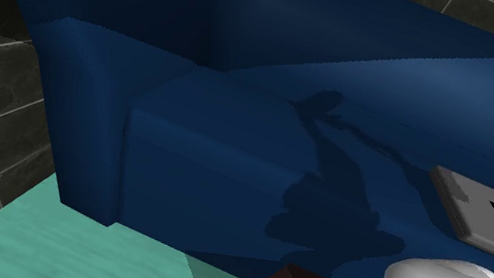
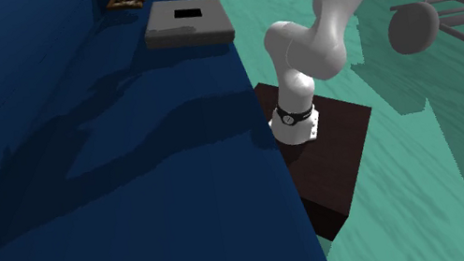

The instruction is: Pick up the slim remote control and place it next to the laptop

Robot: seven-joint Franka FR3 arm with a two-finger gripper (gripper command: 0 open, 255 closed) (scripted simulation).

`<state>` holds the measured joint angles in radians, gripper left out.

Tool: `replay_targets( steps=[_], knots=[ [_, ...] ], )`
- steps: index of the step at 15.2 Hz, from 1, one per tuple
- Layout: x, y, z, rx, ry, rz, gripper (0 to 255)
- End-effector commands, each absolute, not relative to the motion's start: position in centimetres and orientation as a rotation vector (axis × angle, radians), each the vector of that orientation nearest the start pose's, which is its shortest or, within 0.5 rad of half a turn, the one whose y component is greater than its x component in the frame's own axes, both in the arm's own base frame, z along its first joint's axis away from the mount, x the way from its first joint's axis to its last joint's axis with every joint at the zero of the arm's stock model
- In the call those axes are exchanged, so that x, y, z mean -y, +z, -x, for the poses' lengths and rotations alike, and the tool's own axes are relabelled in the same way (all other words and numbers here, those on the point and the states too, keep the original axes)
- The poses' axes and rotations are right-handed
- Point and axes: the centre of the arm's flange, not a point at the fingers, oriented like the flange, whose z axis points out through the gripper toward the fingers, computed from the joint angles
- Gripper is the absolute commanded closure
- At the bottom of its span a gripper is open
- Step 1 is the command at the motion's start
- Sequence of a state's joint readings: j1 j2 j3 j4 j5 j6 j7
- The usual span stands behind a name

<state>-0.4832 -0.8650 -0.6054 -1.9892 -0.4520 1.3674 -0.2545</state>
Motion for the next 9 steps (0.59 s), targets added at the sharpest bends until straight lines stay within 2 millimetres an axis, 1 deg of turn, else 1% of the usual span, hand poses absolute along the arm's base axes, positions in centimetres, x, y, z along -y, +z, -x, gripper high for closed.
replay_targets(
  steps=[1,9],
  knots=[
    [36.5,68.1,3.6,-1.243,-0.157,2.937,255],
    [41.4,68.5,12.9,-1.243,-0.157,2.937,255]
  ],
)
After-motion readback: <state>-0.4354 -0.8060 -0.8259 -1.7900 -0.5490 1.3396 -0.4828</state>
